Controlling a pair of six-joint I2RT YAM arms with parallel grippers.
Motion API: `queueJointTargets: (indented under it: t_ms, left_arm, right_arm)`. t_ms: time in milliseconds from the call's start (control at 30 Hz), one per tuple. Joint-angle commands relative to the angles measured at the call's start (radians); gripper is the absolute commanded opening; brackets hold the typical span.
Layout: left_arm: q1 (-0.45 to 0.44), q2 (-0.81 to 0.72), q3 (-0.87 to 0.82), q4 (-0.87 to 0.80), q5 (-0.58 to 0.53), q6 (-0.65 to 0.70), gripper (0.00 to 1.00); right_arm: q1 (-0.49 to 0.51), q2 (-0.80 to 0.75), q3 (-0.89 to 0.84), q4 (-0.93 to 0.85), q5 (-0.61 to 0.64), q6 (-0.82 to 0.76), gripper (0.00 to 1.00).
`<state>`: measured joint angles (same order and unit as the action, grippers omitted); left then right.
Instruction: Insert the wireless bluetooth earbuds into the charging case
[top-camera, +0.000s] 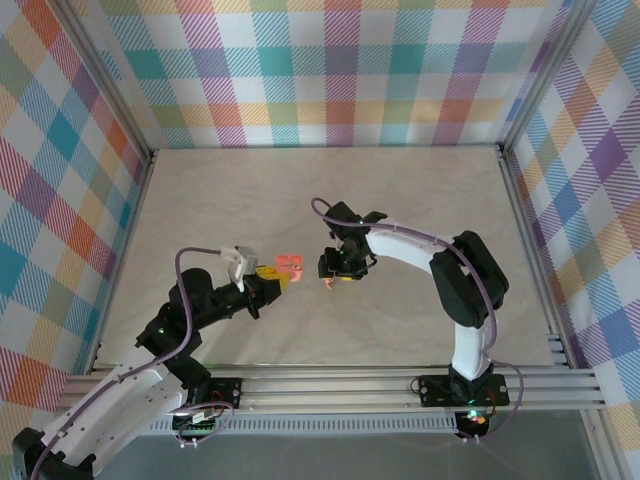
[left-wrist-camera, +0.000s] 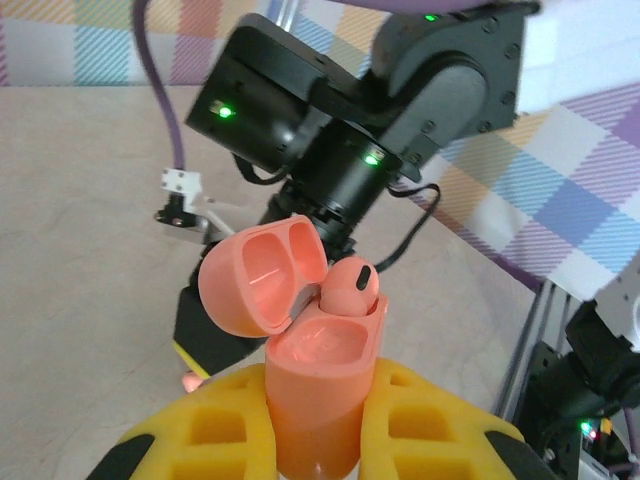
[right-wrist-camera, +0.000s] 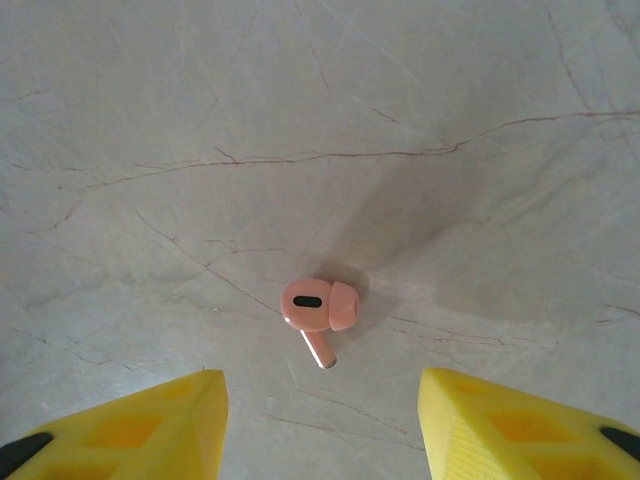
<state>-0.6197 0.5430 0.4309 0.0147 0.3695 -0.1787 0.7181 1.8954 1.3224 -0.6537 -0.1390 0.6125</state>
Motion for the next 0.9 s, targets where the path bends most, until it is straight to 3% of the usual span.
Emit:
queueJointTargets:
  t_ms: [0, 867]
  left_arm:
    - [-0.009, -0.027, -0.027, 0.115, 0.087, 0.059, 0.00]
    - [-0.009, -0.123, -0.085, 0.058, 0.078, 0.103, 0.00]
  right_arm:
    - [-0.008, 0.031, 0.038, -0.022, -0.016, -0.010, 0.54]
    - [0.036, 0.128, 0.127, -0.086, 0.024, -0.043, 0.43]
